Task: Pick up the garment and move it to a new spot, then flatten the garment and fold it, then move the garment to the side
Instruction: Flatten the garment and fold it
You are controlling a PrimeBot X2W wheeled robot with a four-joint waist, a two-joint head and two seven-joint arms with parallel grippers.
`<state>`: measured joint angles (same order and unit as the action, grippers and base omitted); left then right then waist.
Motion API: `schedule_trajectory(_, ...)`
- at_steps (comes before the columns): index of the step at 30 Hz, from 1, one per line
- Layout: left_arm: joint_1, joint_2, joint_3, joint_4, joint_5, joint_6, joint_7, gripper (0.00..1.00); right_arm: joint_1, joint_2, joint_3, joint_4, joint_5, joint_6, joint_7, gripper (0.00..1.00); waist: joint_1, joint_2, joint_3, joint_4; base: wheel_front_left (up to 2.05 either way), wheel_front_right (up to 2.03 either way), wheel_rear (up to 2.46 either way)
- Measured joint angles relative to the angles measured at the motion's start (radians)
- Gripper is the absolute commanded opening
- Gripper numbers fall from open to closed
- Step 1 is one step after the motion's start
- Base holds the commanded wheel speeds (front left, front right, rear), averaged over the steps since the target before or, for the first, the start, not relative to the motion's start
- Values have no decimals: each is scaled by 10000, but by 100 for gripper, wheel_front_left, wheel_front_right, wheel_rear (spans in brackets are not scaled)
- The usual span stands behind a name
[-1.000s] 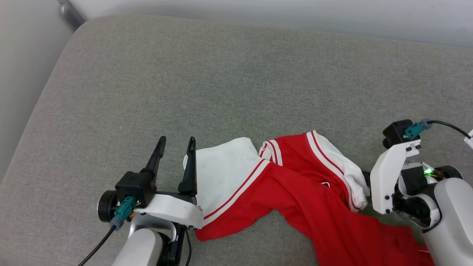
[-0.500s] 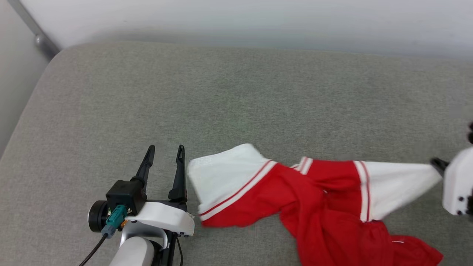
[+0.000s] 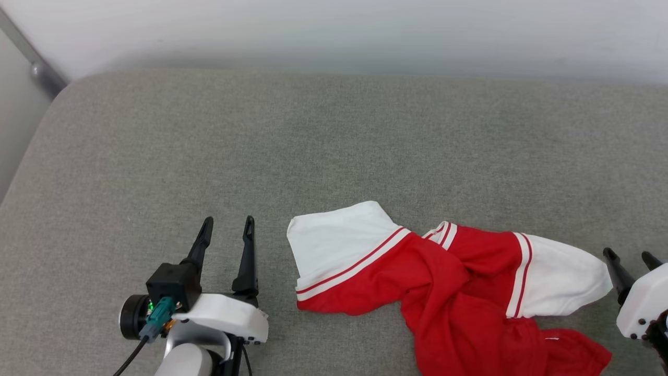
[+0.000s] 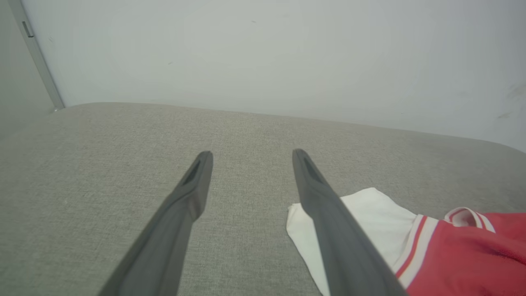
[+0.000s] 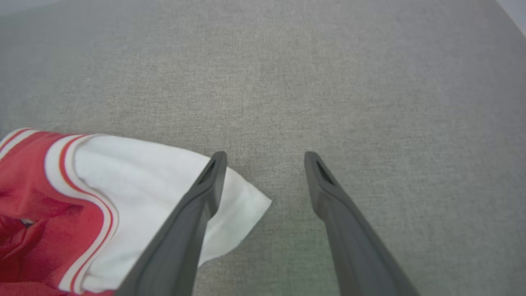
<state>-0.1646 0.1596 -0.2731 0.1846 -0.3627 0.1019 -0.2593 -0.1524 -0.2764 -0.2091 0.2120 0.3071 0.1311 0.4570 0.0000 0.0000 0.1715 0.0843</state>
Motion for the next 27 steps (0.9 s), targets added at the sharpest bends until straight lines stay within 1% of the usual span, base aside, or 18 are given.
schedule_trajectory(5, 308, 199, 132, -52, -44, 142, 146, 100, 399, 543, -105, -704, -686, 0, -1904, 100, 0, 0, -419, -135, 0, 0, 0)
schedule_trajectory(7, 399, 267, 165, -123, -98, 201, 238, 100, 638, 727, -92, -1047, -959, -2, -2481, 100, 0, 0, -607, -200, 0, 0, 0)
schedule_trajectory(13, 639, 514, 272, -324, -130, 305, 460, 100, 1390, 1154, 405, -2174, -1618, 0, -3691, 100, -1, 0, -1031, -413, 0, 0, 0)
schedule_trajectory(16, 699, 625, 295, -389, -130, 360, 637, 100, 1740, 1342, 784, -2708, -1687, 0, -3969, 100, 0, 0, -1146, -520, 0, 0, 0)
schedule_trajectory(22, 694, 905, 309, -332, -228, 368, 1225, 100, 2486, 1735, 1394, -3496, -1793, 0, -4040, 100, 0, 0, -1293, -779, 0, 0, 0)
schedule_trajectory(25, 319, 1116, 249, -165, -460, 77, 1893, 100, 2716, 1912, 1616, -3804, -1841, 0, -3990, 100, -1, 0, -1247, -992, 0, 0, 0)
schedule_trajectory(27, -98, 1304, 121, 69, -642, -280, 2602, 100, 2736, 1962, 1747, -3950, -1841, 0, -3910, 100, -1, 0, -1183, -1145, 0, 0, 0)
